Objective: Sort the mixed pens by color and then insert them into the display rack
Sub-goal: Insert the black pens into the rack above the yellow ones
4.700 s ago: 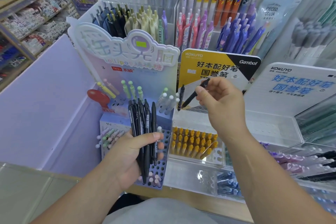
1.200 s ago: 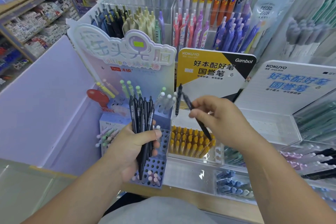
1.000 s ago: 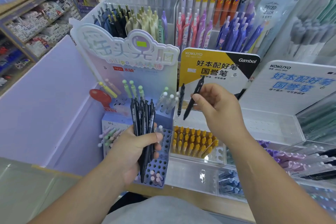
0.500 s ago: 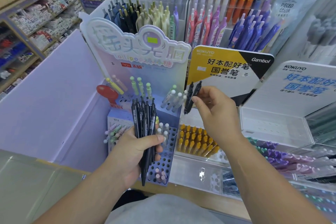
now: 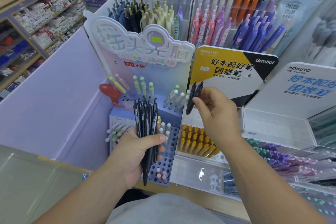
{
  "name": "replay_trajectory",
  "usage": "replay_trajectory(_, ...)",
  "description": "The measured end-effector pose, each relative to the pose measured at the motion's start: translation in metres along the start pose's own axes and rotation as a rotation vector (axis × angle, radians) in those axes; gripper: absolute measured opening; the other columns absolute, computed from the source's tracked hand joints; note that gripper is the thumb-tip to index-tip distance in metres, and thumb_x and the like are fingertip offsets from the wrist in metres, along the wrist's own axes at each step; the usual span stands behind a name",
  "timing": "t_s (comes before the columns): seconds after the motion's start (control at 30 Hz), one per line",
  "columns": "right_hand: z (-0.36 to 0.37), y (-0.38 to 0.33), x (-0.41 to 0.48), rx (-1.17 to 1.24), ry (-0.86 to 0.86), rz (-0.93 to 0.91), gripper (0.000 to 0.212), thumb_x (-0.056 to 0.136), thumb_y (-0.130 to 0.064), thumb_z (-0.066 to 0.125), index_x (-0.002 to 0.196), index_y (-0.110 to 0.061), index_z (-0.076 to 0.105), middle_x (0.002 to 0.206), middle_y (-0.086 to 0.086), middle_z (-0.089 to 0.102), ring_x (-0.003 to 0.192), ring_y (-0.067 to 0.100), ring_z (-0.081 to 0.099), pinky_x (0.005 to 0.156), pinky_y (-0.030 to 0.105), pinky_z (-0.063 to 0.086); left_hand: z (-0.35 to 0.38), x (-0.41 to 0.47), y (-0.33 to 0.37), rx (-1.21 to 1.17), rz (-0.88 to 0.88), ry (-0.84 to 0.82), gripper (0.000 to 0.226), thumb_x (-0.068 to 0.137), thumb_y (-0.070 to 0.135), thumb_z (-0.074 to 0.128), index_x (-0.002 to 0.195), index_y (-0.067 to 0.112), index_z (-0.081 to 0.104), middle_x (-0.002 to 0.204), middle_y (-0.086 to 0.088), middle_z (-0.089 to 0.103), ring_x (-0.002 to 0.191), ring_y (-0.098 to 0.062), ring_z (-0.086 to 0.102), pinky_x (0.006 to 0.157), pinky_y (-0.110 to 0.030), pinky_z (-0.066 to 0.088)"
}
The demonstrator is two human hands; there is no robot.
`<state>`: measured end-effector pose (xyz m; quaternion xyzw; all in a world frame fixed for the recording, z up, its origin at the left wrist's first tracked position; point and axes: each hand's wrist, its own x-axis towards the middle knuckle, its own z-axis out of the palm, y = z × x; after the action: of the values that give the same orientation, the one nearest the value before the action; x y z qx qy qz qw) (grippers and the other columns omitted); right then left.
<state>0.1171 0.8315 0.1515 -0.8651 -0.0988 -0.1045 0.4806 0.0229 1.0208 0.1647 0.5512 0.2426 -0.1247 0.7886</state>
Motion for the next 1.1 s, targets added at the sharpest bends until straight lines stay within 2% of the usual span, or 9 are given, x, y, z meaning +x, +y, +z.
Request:
replay_trajectory(0.2, 0.002, 0.002, 0.001, -0.035, 0.023, -0.011, 0.007, 0.095, -0.025, 0.065, 0.101, -0.028, 0.064, 0.089, -0.011, 0.066, 0.083, -0.001, 0.061, 0.070, 0.008, 0.044, 0.002, 0.001, -0.001, 0.004, -0.004, 0.007, 0.018, 0.082, -0.005, 0.072, 0.094, 0.006, 0.064, 0.070, -0.013, 0.061, 0.058, -0.021, 0.059, 0.051, -0.030, 0.051)
replay_trajectory(0.27, 0.003, 0.004, 0.000, -0.068, 0.019, -0.009, 0.009, 0.095, -0.026, 0.065, 0.103, -0.023, 0.068, 0.089, -0.009, 0.067, 0.081, 0.002, 0.061, 0.070, 0.010, 0.045, 0.003, 0.002, -0.001, -0.002, -0.001, 0.011, 0.020, 0.081, -0.005, 0.072, 0.094, 0.007, 0.063, 0.072, -0.013, 0.062, 0.059, -0.020, 0.060, 0.051, -0.030, 0.051)
replay_trajectory(0.37, 0.006, 0.009, -0.004, -0.143, -0.005, -0.010, 0.012, 0.095, -0.027, 0.065, 0.102, -0.020, 0.070, 0.087, -0.009, 0.068, 0.079, 0.008, 0.061, 0.069, 0.021, 0.048, 0.003, 0.003, -0.002, -0.009, -0.004, 0.012, 0.021, 0.081, -0.005, 0.072, 0.095, 0.007, 0.063, 0.073, -0.013, 0.062, 0.059, -0.021, 0.059, 0.052, -0.031, 0.051)
replay_trajectory(0.47, 0.009, 0.011, -0.007, -0.205, -0.014, -0.011, 0.009, 0.094, -0.028, 0.066, 0.094, -0.021, 0.070, 0.079, -0.012, 0.063, 0.073, 0.008, 0.058, 0.063, 0.021, 0.045, 0.004, 0.003, -0.002, -0.009, -0.005, 0.013, 0.021, 0.081, -0.005, 0.072, 0.096, 0.006, 0.063, 0.071, -0.013, 0.062, 0.059, -0.020, 0.060, 0.052, -0.031, 0.051)
replay_trajectory(0.7, 0.010, 0.011, -0.005, -0.215, -0.020, -0.011, 0.011, 0.093, -0.028, 0.067, 0.096, -0.019, 0.073, 0.084, -0.006, 0.071, 0.076, 0.013, 0.064, 0.067, 0.030, 0.054, 0.010, 0.005, -0.001, -0.010, -0.012, 0.008, 0.022, 0.081, -0.004, 0.072, 0.100, 0.005, 0.063, 0.076, -0.016, 0.062, 0.060, -0.021, 0.060, 0.053, -0.031, 0.052)
replay_trajectory(0.97, 0.018, 0.013, -0.006, -0.336, -0.064, -0.032, 0.011, 0.094, -0.027, 0.065, 0.094, -0.017, 0.071, 0.085, -0.001, 0.070, 0.076, 0.019, 0.062, 0.062, 0.029, 0.045, 0.016, 0.008, 0.000, -0.038, -0.016, -0.001, 0.031, 0.080, -0.006, 0.071, 0.109, 0.001, 0.062, 0.076, -0.011, 0.064, 0.059, -0.021, 0.059, 0.050, -0.030, 0.051)
replay_trajectory(1.1, 0.018, 0.012, -0.006, -0.345, -0.058, -0.022, 0.013, 0.094, -0.028, 0.064, 0.096, -0.018, 0.072, 0.088, 0.000, 0.071, 0.078, 0.020, 0.064, 0.066, 0.033, 0.051, 0.017, 0.008, 0.002, -0.055, -0.022, -0.014, 0.029, 0.081, -0.006, 0.070, 0.108, 0.002, 0.061, 0.074, -0.011, 0.064, 0.059, -0.021, 0.059, 0.050, -0.030, 0.051)
